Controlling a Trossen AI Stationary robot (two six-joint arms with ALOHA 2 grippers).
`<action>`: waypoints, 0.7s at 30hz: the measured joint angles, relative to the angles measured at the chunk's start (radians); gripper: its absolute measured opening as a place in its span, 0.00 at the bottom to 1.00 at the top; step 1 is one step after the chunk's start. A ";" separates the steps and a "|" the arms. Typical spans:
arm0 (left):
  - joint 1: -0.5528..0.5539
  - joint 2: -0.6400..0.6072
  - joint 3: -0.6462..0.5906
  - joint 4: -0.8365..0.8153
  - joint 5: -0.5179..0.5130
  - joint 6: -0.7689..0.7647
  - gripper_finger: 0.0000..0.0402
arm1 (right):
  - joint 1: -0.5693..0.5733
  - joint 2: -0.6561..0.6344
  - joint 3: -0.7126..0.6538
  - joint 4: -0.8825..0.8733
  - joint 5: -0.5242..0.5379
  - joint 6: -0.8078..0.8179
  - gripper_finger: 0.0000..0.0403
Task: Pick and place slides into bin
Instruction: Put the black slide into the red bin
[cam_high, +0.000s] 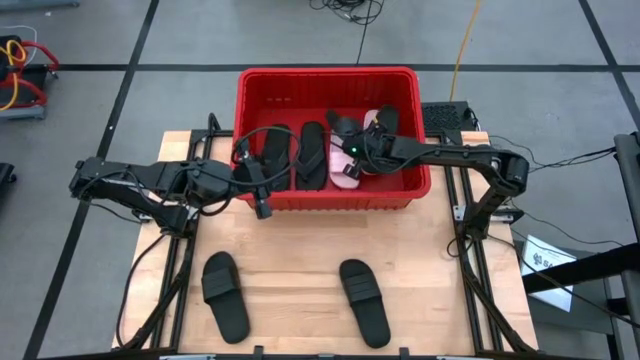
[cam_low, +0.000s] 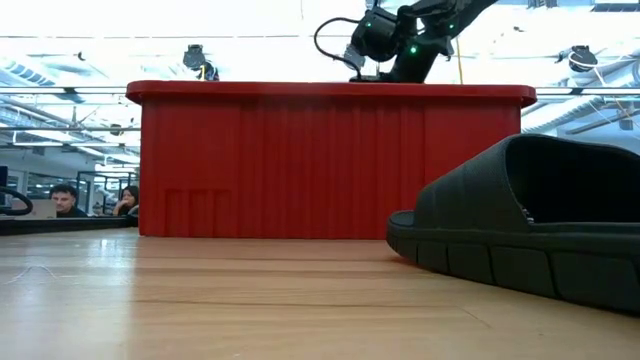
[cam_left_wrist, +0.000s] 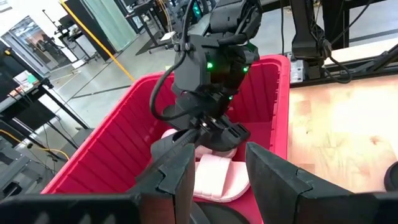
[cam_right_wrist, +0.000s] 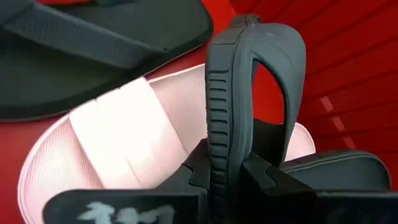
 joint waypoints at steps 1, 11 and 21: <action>0.000 0.000 0.000 0.000 0.000 0.001 0.37 | 0.003 0.000 0.000 -0.005 0.000 -0.002 0.06; 0.000 0.000 0.000 0.000 0.000 0.000 0.37 | 0.016 -0.010 0.000 -0.011 -0.001 -0.084 0.09; 0.000 0.000 0.000 0.000 0.000 -0.007 0.37 | 0.016 -0.010 0.000 -0.009 -0.002 -0.087 0.08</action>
